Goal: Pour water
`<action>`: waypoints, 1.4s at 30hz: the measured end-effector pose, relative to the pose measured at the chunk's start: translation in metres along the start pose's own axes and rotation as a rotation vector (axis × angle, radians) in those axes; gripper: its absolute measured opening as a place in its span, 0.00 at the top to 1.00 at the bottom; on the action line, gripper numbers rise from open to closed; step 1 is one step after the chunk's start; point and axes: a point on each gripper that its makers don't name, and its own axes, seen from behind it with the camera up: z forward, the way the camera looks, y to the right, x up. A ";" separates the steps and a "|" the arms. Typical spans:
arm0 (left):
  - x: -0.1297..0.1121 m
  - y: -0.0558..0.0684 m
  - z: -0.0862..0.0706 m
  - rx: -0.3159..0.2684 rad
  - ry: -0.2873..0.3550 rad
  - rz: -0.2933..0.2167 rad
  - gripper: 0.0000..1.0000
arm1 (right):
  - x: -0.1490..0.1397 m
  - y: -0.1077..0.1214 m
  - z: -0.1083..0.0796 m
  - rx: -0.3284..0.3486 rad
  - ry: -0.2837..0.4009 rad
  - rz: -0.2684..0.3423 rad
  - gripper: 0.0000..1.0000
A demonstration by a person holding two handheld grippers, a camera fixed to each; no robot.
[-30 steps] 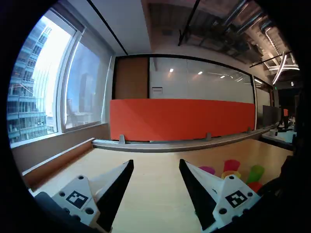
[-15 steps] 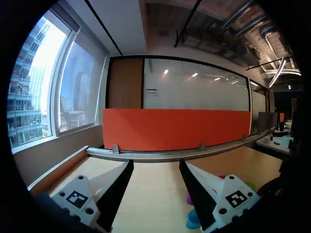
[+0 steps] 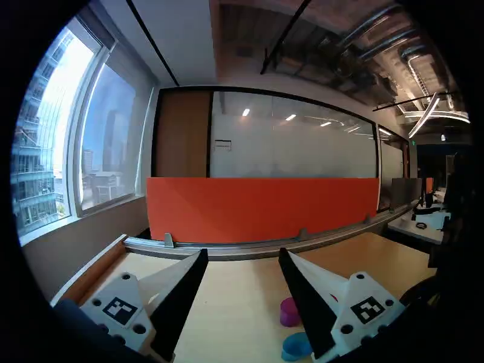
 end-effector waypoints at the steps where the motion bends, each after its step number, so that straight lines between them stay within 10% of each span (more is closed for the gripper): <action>1: 0.000 0.000 0.000 -0.004 -0.001 -0.001 0.14 | 0.000 -0.001 0.000 0.004 -0.002 0.001 0.00; 42: -0.014 0.072 -0.022 -0.371 -0.053 0.061 0.14 | -0.001 -0.100 -0.026 0.476 -0.038 -0.105 0.01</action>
